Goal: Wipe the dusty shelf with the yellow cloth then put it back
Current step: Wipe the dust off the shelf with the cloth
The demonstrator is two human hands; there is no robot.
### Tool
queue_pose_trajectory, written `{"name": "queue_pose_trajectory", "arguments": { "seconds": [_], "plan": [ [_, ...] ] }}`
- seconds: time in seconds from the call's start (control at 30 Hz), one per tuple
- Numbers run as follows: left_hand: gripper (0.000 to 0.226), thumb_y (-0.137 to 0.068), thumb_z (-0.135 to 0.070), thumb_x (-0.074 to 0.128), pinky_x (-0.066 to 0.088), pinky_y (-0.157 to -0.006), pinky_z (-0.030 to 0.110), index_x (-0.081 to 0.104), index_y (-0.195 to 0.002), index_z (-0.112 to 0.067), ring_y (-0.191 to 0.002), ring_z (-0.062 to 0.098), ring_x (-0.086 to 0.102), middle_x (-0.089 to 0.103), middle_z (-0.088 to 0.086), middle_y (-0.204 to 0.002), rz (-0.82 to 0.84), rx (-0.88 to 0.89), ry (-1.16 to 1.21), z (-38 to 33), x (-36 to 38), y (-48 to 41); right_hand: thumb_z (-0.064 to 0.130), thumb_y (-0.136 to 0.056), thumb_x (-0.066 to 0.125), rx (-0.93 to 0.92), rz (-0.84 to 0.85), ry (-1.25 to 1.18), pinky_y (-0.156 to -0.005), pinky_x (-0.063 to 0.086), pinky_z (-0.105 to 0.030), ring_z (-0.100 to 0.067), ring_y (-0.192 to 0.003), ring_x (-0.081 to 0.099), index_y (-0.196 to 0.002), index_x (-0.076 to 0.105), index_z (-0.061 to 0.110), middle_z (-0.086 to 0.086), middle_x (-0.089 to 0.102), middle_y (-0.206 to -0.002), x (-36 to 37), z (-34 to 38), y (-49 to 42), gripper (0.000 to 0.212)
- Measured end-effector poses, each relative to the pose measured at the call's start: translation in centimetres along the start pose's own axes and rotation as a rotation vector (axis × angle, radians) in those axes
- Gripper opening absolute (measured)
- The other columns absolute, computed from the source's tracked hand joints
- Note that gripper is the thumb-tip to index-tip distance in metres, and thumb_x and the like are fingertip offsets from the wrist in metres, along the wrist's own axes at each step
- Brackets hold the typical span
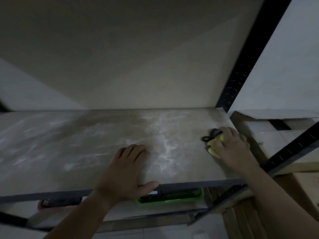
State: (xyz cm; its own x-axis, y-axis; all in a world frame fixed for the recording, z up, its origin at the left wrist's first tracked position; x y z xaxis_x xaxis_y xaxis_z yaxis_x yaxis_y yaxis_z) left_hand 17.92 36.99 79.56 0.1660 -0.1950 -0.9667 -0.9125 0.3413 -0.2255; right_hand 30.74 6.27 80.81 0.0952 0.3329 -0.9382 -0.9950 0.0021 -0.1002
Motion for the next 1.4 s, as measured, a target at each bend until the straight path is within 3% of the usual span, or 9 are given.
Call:
{"name": "queue_pose_trajectory", "arguments": {
  "seconds": [0.2, 0.37, 0.43, 0.63, 0.77, 0.87, 1.0, 1.17, 1.4],
  "plan": [
    [0.081, -0.089, -0.081, 0.045, 0.031, -0.110, 0.037, 0.053, -0.139, -0.017, -0.132, 0.024, 0.046, 0.051, 0.002, -0.142, -0.019, 0.014, 0.010, -0.1, -0.1, 0.0, 0.029, -0.096, 0.049, -0.296, -0.007, -0.107, -0.110, 0.034, -0.035, -0.023, -0.130, 0.043, -0.133, 0.049, 0.020, -0.003, 0.048, -0.142, 2.6, 8.2, 1.6, 0.038],
    [0.083, -0.089, -0.079, 0.049, 0.029, -0.110, 0.034, 0.053, -0.142, -0.016, -0.131, 0.023, 0.047, 0.052, 0.002, -0.140, -0.025, 0.024, 0.022, -0.1, -0.1, 0.0, 0.021, -0.093, 0.056, -0.529, 0.264, -0.491, -0.103, 0.036, -0.013, -0.002, -0.126, 0.048, -0.130, 0.057, 0.032, 0.013, 0.053, -0.139, 3.1, 12.7, 3.2, 0.038],
    [0.083, -0.088, -0.079, 0.048, 0.028, -0.110, 0.033, 0.055, -0.140, -0.015, -0.130, 0.023, 0.046, 0.054, 0.002, -0.139, -0.031, 0.025, 0.004, -0.1, -0.1, 0.0, 0.026, -0.090, 0.058, -0.455, 0.064, -0.457, -0.094, 0.036, -0.003, 0.009, -0.115, 0.049, -0.130, 0.050, 0.042, 0.024, 0.051, -0.129, -0.3, 9.2, 0.5, 0.044],
    [0.083, -0.088, -0.081, 0.047, 0.029, -0.110, 0.036, 0.056, -0.137, -0.014, -0.130, 0.026, 0.048, 0.054, 0.005, -0.140, -0.017, 0.016, -0.012, 0.1, 0.3, -0.2, 0.040, -0.080, 0.055, 0.120, 0.013, -0.125, -0.099, 0.044, -0.041, -0.031, -0.114, 0.054, -0.123, 0.051, 0.011, -0.010, 0.056, -0.121, -0.1, -0.9, -5.1, 0.052],
    [0.084, -0.087, -0.083, 0.045, 0.027, -0.111, 0.034, 0.055, -0.138, -0.017, -0.132, 0.024, 0.047, 0.051, 0.001, -0.141, 0.012, 0.005, 0.004, 0.2, 0.4, -0.2, 0.029, -0.087, 0.056, -0.125, -0.064, -0.165, -0.088, 0.050, -0.034, -0.027, -0.103, 0.062, -0.128, 0.053, 0.019, -0.009, 0.063, -0.122, 1.3, 5.9, -2.2, 0.042],
    [0.086, -0.088, -0.083, 0.046, 0.031, -0.113, 0.039, 0.053, -0.142, -0.017, -0.134, 0.025, 0.046, 0.050, 0.002, -0.144, 0.035, -0.004, 0.006, 0.3, 0.5, -0.1, 0.018, -0.085, 0.057, -0.356, 0.199, -0.340, -0.092, 0.053, -0.031, -0.018, -0.105, 0.066, -0.131, 0.056, 0.025, 0.000, 0.064, -0.127, 3.5, 12.0, 0.4, 0.047],
    [0.085, -0.088, -0.082, 0.048, 0.029, -0.110, 0.037, 0.056, -0.140, -0.015, -0.130, 0.026, 0.048, 0.054, 0.005, -0.141, 0.016, 0.009, -0.006, 0.1, 0.2, -0.1, 0.016, -0.093, 0.055, -0.218, 0.142, -0.654, -0.064, 0.049, -0.009, -0.001, -0.081, 0.068, -0.126, 0.057, 0.032, 0.011, 0.069, -0.105, 0.8, 7.8, -1.1, 0.036],
    [0.088, -0.089, -0.082, 0.045, 0.028, -0.110, 0.038, 0.056, -0.141, -0.013, -0.131, 0.028, 0.048, 0.055, 0.007, -0.142, 0.011, 0.019, -0.031, 0.0, 0.2, -0.3, 0.016, -0.095, 0.049, 0.089, -0.110, -0.193, -0.080, 0.042, -0.028, -0.024, -0.095, 0.058, -0.129, 0.052, 0.013, -0.012, 0.063, -0.118, -1.3, -0.6, -6.9, 0.034],
    [0.089, -0.087, -0.084, 0.048, 0.038, -0.111, 0.045, 0.054, -0.142, -0.014, -0.134, 0.028, 0.048, 0.052, 0.005, -0.145, 0.057, -0.016, 0.016, 0.2, 0.5, -0.3, 0.022, -0.092, 0.048, -0.259, -0.140, 0.077, -0.079, 0.034, -0.028, -0.032, -0.100, 0.061, -0.118, 0.058, 0.010, -0.014, 0.063, -0.118, 1.4, 8.4, -9.6, 0.031]
  ]
}}
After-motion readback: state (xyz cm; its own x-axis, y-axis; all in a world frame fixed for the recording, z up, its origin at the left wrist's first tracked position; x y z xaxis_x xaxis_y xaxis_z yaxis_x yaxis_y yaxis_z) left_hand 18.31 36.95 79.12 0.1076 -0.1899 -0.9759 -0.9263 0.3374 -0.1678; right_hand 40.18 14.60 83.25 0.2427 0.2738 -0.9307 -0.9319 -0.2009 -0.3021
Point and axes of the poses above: each hand's wrist, its own y-axis away from the middle knuckle, its own x-axis out of the palm, z = x × y, the point moved 9 cm from there along -y, towards the middle knuckle
